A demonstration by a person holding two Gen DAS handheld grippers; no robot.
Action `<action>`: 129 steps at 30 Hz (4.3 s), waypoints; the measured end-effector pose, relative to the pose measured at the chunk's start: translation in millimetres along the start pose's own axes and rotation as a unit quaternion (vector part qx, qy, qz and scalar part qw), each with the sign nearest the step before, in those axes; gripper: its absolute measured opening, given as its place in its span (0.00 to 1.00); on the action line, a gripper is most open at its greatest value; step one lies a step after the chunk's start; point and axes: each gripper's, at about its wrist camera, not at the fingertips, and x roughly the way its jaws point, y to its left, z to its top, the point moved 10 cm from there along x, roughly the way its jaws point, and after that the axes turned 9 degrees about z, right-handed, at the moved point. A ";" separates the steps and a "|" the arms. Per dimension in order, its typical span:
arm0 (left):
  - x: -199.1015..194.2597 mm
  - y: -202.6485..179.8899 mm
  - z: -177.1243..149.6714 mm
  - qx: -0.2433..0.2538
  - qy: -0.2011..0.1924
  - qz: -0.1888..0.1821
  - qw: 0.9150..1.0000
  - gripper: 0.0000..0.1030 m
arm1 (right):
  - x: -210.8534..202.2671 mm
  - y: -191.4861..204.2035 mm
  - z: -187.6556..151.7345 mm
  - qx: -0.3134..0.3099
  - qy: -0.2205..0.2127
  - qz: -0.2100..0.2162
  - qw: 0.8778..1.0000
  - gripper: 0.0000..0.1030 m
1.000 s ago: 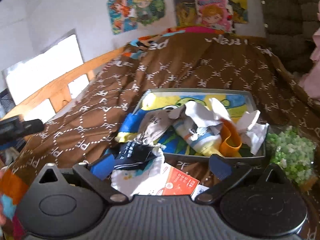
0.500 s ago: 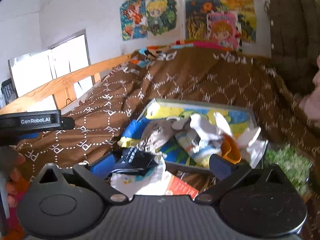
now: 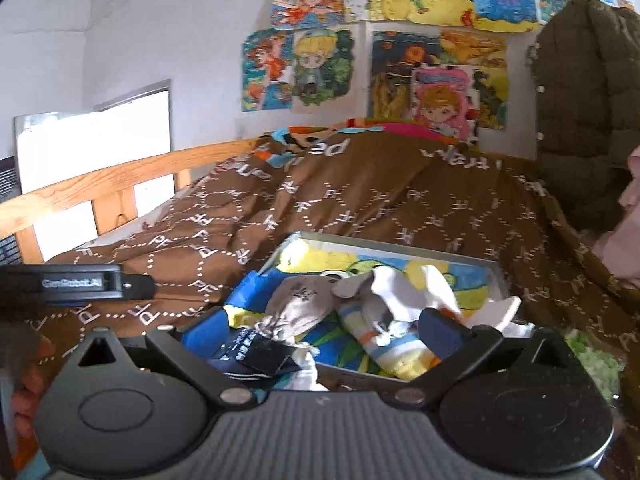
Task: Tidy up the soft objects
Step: 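Move the left gripper toward the navy cloth while the right gripper approaches white cloth, then grasp the navy striped cloth with the left gripper while the right gripper grasps white cloth, then carry the navy cloth with the left gripper while the right carries white cloth to the tray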
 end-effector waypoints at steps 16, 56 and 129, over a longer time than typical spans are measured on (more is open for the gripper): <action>32.2 -0.7 -8.2 -0.030 -0.013 -0.042 0.999 0.99 | 23.9 5.4 -18.6 -0.049 0.006 -0.001 0.999 1.00; 101.2 -54.9 -58.7 -0.018 0.142 -0.170 0.975 0.75 | 80.2 34.3 -87.5 -0.179 0.104 0.043 0.977 0.66; 162.1 -147.9 102.8 -0.038 -0.056 -0.174 0.982 0.02 | 149.7 -93.5 77.5 -0.052 -0.074 -0.008 0.996 0.16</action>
